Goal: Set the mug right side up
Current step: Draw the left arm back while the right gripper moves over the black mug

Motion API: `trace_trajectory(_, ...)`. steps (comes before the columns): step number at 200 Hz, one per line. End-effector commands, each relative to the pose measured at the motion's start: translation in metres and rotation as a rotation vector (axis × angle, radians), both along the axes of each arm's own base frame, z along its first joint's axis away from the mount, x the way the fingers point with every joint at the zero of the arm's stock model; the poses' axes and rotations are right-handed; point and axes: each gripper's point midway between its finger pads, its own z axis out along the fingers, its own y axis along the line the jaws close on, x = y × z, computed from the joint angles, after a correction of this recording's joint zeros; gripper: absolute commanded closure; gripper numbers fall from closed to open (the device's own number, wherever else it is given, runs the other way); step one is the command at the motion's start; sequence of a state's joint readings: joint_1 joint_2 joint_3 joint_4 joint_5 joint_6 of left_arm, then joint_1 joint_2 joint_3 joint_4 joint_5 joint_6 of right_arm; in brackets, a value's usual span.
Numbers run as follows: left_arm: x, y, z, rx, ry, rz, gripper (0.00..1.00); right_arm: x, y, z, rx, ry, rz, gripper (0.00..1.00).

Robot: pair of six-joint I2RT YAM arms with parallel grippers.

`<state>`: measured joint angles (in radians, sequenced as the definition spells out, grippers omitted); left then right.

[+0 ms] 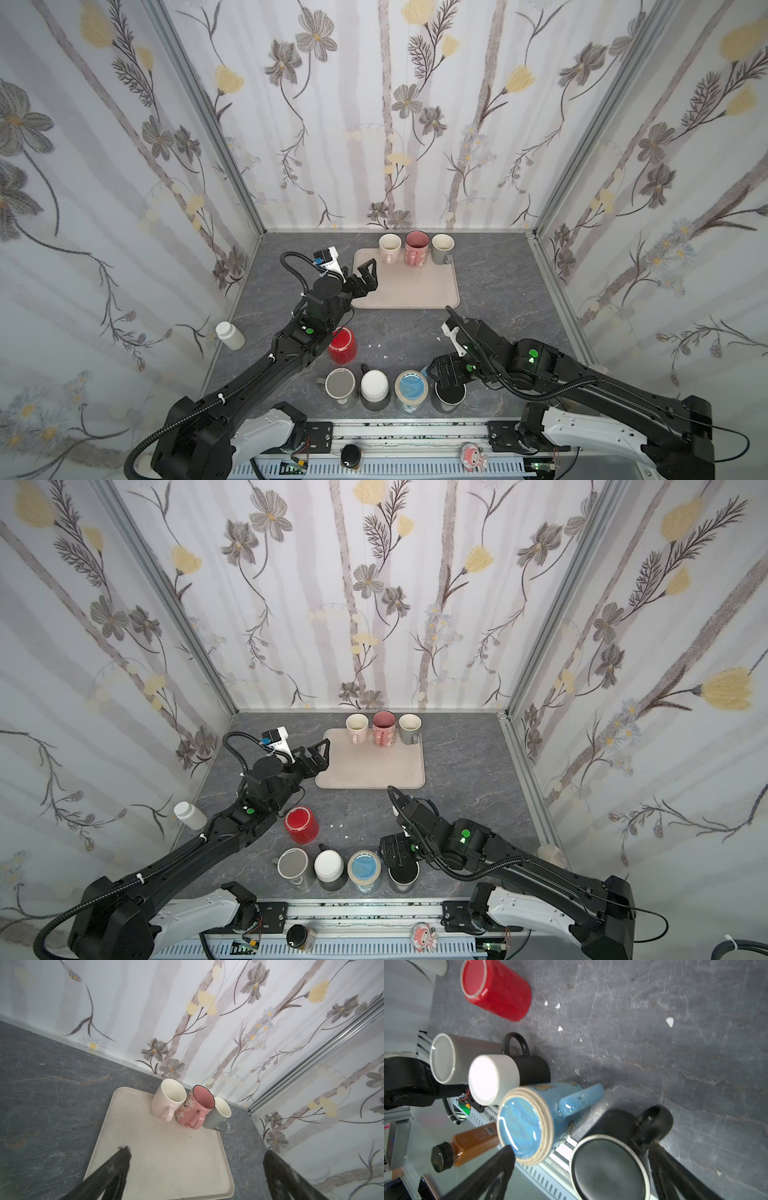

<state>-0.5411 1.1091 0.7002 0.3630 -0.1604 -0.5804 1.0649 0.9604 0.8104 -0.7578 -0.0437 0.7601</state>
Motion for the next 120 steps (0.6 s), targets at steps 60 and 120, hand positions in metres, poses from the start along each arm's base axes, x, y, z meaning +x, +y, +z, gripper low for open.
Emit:
trace_trajectory(60, 0.006, 0.004, -0.009, -0.04, 0.028, 0.011, 0.0, -0.039, -0.02, -0.027, -0.138, 0.121, -0.006, 0.0)
trace_trajectory(120, 0.008, 0.007, -0.006, -0.08, 0.029, 0.021, 0.0, -0.04, -0.02, -0.055, -0.186, 0.134, 0.011, 0.0)
